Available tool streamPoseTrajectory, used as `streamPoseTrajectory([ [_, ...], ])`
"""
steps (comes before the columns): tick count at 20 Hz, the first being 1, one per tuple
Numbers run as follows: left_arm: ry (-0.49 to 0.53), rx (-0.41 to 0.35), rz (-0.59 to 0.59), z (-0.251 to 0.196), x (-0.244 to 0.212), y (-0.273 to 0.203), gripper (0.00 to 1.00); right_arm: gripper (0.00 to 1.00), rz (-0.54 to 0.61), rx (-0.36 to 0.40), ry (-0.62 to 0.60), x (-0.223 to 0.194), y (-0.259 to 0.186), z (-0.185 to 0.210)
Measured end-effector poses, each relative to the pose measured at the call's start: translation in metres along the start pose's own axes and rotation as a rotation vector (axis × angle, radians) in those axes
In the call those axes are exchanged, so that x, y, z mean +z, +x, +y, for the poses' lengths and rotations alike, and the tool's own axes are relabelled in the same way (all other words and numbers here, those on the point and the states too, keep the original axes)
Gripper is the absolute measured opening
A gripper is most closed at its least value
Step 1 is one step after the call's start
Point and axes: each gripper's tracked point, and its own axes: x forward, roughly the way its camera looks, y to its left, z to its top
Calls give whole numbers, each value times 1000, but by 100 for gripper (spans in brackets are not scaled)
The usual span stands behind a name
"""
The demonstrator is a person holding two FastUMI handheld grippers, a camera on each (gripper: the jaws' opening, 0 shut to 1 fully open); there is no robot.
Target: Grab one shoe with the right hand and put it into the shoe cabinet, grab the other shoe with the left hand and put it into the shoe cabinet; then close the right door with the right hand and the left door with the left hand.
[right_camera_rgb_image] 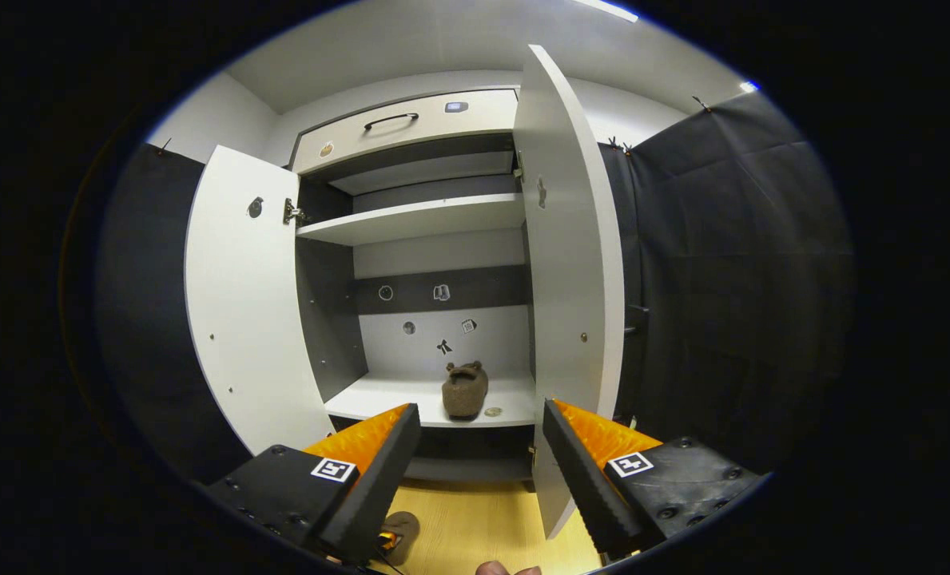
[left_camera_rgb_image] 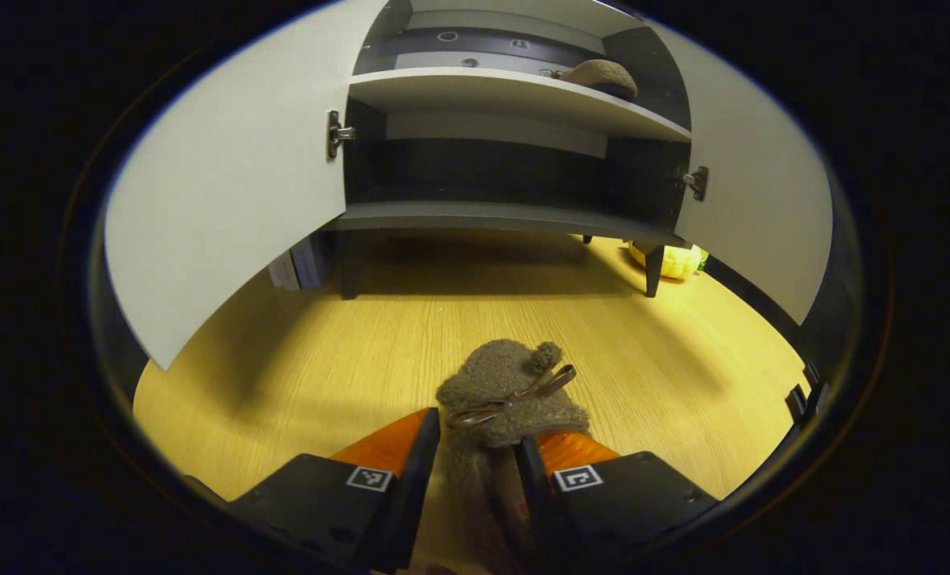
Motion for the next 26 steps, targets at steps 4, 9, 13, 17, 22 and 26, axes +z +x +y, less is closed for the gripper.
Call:
streamPoseTrajectory([
  [4,56,75,20,14,1,3,23,98,-16,8,-16,2,3,-6],
  [9,93,107,32,13,25,-19,9,99,-22,21,-7,4,5,-11],
  [13,67,121,32,5,73,-58,8,98,-27,40,2,2,7,-17],
  [17,79,163,-7,-1,135,-104,8,99,-39,40,2,3,3,-28],
  [22,21,155,-62,-13,231,-138,8,98,-20,19,12,-6,-2,-46],
  [26,16,140,-123,-16,320,-139,8,99,-14,-16,27,-11,-5,-67],
])
